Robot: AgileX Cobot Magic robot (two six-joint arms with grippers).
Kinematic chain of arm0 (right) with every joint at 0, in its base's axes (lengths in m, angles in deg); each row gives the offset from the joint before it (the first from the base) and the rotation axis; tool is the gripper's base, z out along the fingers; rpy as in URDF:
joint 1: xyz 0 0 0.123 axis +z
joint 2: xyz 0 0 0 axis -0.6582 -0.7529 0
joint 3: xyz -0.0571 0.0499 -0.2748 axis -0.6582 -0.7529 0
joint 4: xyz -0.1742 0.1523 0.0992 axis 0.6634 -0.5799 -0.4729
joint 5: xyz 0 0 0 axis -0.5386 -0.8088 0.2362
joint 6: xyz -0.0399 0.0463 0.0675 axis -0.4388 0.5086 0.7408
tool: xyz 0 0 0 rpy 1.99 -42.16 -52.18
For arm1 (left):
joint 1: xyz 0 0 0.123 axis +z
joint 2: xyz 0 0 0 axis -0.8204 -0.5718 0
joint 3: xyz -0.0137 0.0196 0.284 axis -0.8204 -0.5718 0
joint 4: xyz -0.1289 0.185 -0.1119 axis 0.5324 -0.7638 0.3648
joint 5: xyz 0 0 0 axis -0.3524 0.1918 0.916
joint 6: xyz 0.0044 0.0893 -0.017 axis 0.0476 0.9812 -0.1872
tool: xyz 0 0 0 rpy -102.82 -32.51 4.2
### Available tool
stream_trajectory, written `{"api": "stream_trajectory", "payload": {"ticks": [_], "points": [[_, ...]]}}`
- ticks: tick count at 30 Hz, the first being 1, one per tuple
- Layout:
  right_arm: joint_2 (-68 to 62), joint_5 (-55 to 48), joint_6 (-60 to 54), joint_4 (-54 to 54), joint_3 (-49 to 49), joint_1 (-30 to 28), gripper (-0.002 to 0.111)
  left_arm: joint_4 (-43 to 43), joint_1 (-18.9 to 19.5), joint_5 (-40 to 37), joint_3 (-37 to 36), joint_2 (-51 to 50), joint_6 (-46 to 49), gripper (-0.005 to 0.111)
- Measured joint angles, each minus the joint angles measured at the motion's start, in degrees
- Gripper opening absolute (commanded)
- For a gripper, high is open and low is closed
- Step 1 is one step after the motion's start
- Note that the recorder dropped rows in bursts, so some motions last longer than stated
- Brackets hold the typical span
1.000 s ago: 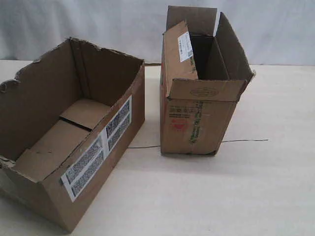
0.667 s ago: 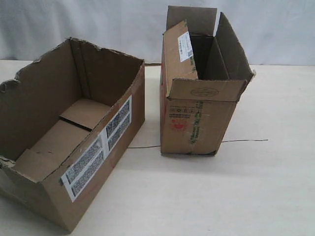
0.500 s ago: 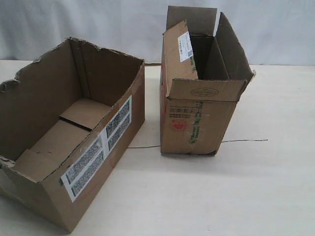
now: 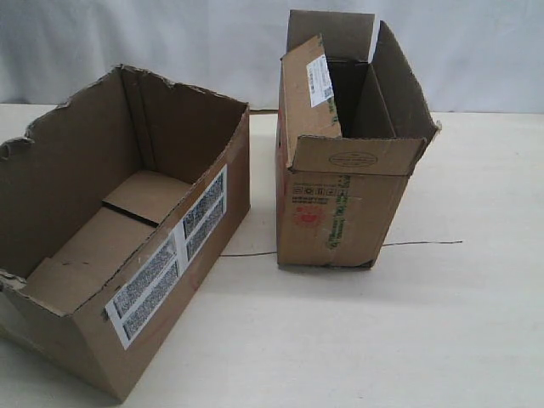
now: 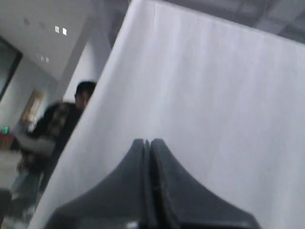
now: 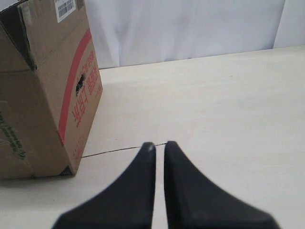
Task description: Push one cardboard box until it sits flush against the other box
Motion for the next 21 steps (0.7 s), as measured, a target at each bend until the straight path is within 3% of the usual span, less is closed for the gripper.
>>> {"api": "stream_trajectory", "payload": {"ticks": [3,7,9,11,13,16,20,21], "points": [[0.0,0.0,0.0,0.0,0.0,0.0,0.005,-4.3,0.0,-22.9,10.1,-10.2,0.5,0.0],[0.0,0.0,0.0,0.0,0.0,0.0,0.005,-17.9,0.0,-59.1,25.7,-26.0,-3.3,0.0],[0.0,-0.1,0.0,0.0,0.0,0.0,0.005,-22.5,0.0,-69.2,32.0,-32.3,-3.5,0.0],[0.0,-0.2,0.0,0.0,0.0,0.0,0.005,-20.5,0.1,-72.8,35.0,-36.6,0.7,0.0],[0.0,-0.2,0.0,0.0,0.0,0.0,0.005,-11.4,0.0,-74.1,35.7,-39.1,5.2,0.0],[0.0,-0.2,0.0,0.0,0.0,0.0,0.005,-2.8,-1.8,-75.1,32.4,-42.2,7.8,0.0],[0.0,-0.4,0.0,0.0,0.0,0.0,0.005,-0.1,-7.5,-75.4,24.5,-47.0,9.9,0.0],[0.0,-0.4,0.0,0.0,0.0,0.0,0.005,1.4,-10.6,-75.6,22.9,-47.7,10.6,0.0]]}}
